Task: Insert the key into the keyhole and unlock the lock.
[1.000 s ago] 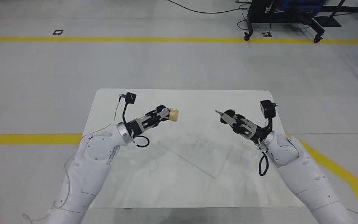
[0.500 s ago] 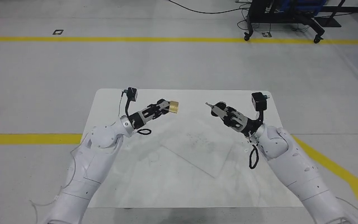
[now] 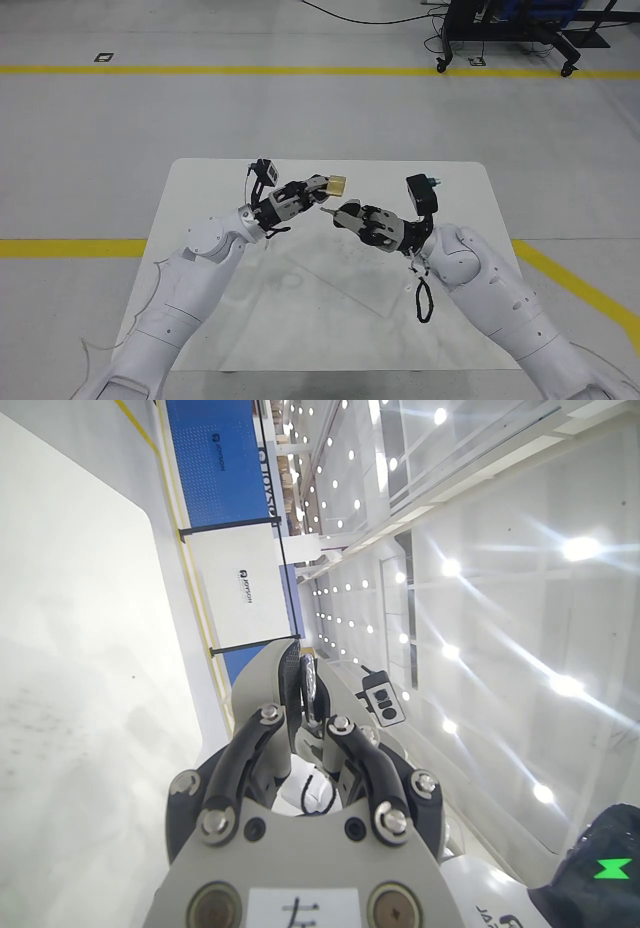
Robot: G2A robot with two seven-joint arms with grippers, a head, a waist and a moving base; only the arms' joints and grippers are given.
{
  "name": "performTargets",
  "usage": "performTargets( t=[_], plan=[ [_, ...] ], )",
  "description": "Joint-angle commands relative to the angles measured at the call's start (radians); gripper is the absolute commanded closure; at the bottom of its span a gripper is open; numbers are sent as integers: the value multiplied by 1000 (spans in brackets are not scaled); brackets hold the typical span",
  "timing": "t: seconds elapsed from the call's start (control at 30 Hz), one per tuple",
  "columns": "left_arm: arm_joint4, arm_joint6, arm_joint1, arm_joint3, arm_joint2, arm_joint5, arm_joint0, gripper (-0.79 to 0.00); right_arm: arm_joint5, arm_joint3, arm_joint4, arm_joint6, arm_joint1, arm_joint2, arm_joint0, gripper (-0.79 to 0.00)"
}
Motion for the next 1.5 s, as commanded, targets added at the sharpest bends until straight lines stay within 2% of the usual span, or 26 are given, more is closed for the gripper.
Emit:
performTargets(
  t=[0.0,0.2,0.37,0.6,0.93,1.23,1.47],
  plan=[
    [-24,-21,-2,19,-2,1,-7,0,16,4,-60,-38,-7,2,-4,0],
    [-54,-53,-8,47,-7,-11,-12,0,33,22,-169,-123,-26,-3,-14,0],
    [-37,-92,-10,46,1,-10,-11,0,39,36,-217,-169,-42,-13,-7,0],
    [-41,-140,-10,40,-8,-6,-5,0,70,83,-290,-295,-62,6,6,0],
    [-34,-184,-9,34,-18,11,-2,0,92,125,-370,-367,-74,41,5,0],
    [-6,-275,-7,38,-19,1,-15,0,85,144,-377,-398,-80,80,8,0],
    [36,-369,0,24,-31,-63,-24,0,-8,187,-270,-420,-71,157,6,0]
  ],
)
